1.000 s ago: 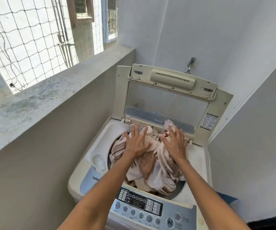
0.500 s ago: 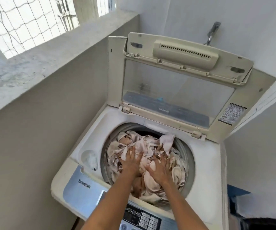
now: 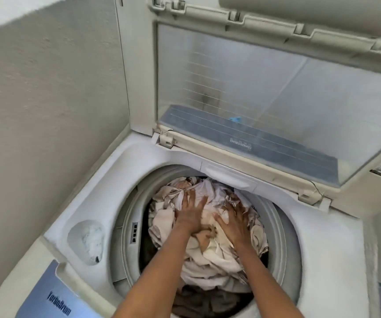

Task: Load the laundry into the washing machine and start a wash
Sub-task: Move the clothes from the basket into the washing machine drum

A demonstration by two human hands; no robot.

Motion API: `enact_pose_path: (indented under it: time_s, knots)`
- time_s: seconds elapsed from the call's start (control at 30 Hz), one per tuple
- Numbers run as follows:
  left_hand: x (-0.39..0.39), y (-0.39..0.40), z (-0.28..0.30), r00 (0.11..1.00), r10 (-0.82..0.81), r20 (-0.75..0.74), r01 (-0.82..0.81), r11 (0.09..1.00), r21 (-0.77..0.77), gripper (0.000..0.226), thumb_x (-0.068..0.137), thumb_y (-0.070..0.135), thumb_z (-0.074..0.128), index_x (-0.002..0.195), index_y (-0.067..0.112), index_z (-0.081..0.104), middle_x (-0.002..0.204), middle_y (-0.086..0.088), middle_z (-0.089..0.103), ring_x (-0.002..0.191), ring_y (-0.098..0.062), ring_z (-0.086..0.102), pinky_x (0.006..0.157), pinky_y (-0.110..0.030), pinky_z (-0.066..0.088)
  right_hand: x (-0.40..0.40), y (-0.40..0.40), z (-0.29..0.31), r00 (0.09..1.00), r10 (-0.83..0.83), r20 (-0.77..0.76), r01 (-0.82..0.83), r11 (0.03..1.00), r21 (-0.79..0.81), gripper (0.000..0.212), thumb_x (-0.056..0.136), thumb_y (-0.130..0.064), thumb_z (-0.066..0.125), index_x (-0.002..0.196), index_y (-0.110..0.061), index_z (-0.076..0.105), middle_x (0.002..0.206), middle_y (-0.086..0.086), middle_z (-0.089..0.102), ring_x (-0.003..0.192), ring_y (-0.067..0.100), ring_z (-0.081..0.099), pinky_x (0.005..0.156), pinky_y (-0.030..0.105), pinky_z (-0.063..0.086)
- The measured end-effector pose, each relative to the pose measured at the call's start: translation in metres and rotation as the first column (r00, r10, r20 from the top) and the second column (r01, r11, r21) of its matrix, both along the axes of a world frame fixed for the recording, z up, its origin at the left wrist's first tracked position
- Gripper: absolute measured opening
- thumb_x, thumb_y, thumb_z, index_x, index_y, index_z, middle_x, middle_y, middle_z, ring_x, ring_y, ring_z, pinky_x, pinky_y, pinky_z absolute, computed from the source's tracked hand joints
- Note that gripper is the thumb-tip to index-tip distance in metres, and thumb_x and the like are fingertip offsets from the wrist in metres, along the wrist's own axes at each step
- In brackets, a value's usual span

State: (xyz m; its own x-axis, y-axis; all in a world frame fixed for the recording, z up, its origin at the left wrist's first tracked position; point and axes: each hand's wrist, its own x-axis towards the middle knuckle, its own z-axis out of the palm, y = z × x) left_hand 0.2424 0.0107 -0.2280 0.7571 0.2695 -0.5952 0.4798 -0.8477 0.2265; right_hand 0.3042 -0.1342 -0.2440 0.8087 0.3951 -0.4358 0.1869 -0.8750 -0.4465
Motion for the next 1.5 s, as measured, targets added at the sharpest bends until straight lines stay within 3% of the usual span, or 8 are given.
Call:
enact_pose_path:
  time_s: [0.3, 0.57, 0.83, 0.93, 1.07, 1.17, 1.33, 1.5]
  knots:
    - [-0.042, -0.017, 0.021, 0.997, -0.021, -0.078, 0.026, 0.998, 0.063, 0.104, 0.081, 0.057, 0.063, 0.147, 0.039, -0.015, 0.157, -0.004, -0.025, 0.145, -0.031, -0.019, 0.106, -0.072, 0.016, -0.059, -0.018, 0.034, 0.994, -0.046, 0.097, 0.057, 0.992, -0.112, 0.065, 0.088, -0.062, 0.044, 0.139, -0.024, 0.036, 0.149, 0.008, 0.031, 0.136, 0.029, 0.031, 0.103, 0.043, 0.040]
    - [-0.064, -0.017, 0.080, 0.964, 0.068, 0.258, -0.076, 0.997, 0.021, 0.043, 0.083, 0.045, 0.065, 0.122, 0.029, 0.056, 0.128, -0.005, 0.053, 0.121, -0.026, 0.048, 0.096, -0.042, 0.041, -0.071, -0.039, 0.099, 0.974, -0.019, 0.224, 0.037, 0.996, -0.080, 0.036, 0.089, -0.042, 0.052, 0.118, -0.025, 0.064, 0.120, 0.003, 0.065, 0.111, 0.024, 0.058, 0.086, 0.031, 0.045]
    - [-0.072, -0.009, 0.163, 0.484, 0.394, 0.782, -0.154, 0.917, -0.367, 0.018, 0.085, 0.031, 0.067, 0.086, 0.016, 0.057, 0.078, 0.003, 0.057, 0.071, -0.014, 0.051, 0.061, -0.026, 0.030, -0.094, -0.058, 0.164, 0.683, -0.728, 0.052, 0.515, 0.532, 0.672, 0.027, 0.099, -0.032, 0.042, 0.107, -0.013, 0.060, 0.107, 0.010, 0.065, 0.098, 0.028, 0.059, 0.078, 0.030, 0.041]
    - [-0.081, -0.015, 0.176, 0.660, 0.218, 0.719, 0.020, 0.952, -0.307, 0.019, 0.087, 0.030, 0.064, 0.090, 0.011, 0.060, 0.085, -0.003, 0.061, 0.078, -0.018, 0.054, 0.065, -0.030, 0.037, -0.115, -0.061, 0.166, 0.803, -0.595, -0.001, 0.454, 0.611, 0.648, 0.040, 0.100, -0.043, 0.034, 0.091, -0.015, 0.061, 0.075, 0.000, 0.064, 0.082, 0.025, 0.063, 0.063, 0.023, 0.041]
    - [-0.108, -0.012, 0.176, 0.952, -0.305, 0.023, 0.300, 0.914, -0.272, 0.039, 0.090, 0.040, 0.059, 0.114, 0.010, 0.066, 0.117, -0.009, 0.065, 0.101, -0.021, 0.057, 0.083, -0.028, 0.040, -0.133, -0.071, 0.176, 0.960, -0.257, 0.114, 0.200, 0.910, 0.362, 0.053, 0.090, -0.065, 0.020, 0.077, -0.031, 0.058, 0.044, -0.009, 0.053, 0.045, 0.001, 0.050, 0.043, 0.013, 0.030]
    - [-0.119, -0.006, 0.187, 0.957, -0.277, -0.082, 0.253, 0.941, -0.225, 0.049, 0.095, 0.049, 0.046, 0.113, 0.009, 0.068, 0.123, -0.009, 0.063, 0.113, -0.025, 0.057, 0.098, -0.034, 0.040, -0.133, -0.081, 0.190, 0.884, -0.353, 0.307, 0.218, 0.892, 0.397, 0.049, 0.097, -0.049, 0.038, 0.058, -0.024, 0.055, 0.053, -0.010, 0.052, 0.055, 0.013, 0.056, 0.045, 0.018, 0.029]
    - [-0.102, -0.004, 0.209, 0.860, -0.249, 0.445, 0.152, 0.958, 0.242, 0.040, 0.093, 0.046, 0.050, 0.118, 0.015, 0.055, 0.122, -0.010, 0.060, 0.114, -0.029, 0.055, 0.091, -0.040, 0.044, -0.127, -0.084, 0.201, 0.856, -0.180, 0.485, 0.029, 0.953, 0.303, 0.012, 0.092, -0.028, 0.058, 0.096, -0.017, 0.060, 0.101, 0.000, 0.059, 0.093, 0.020, 0.058, 0.067, 0.028, 0.042]
    - [-0.096, -0.023, 0.173, 0.887, -0.459, 0.047, 0.417, 0.840, 0.348, 0.119, 0.071, 0.069, 0.063, 0.150, 0.024, -0.013, 0.158, -0.013, -0.018, 0.145, -0.037, -0.014, 0.110, -0.069, 0.002, -0.113, -0.071, 0.183, 0.902, 0.269, 0.338, -0.229, 0.961, -0.154, 0.088, 0.080, -0.049, 0.066, 0.149, -0.026, 0.017, 0.156, 0.009, 0.017, 0.145, 0.030, 0.015, 0.117, 0.044, 0.020]
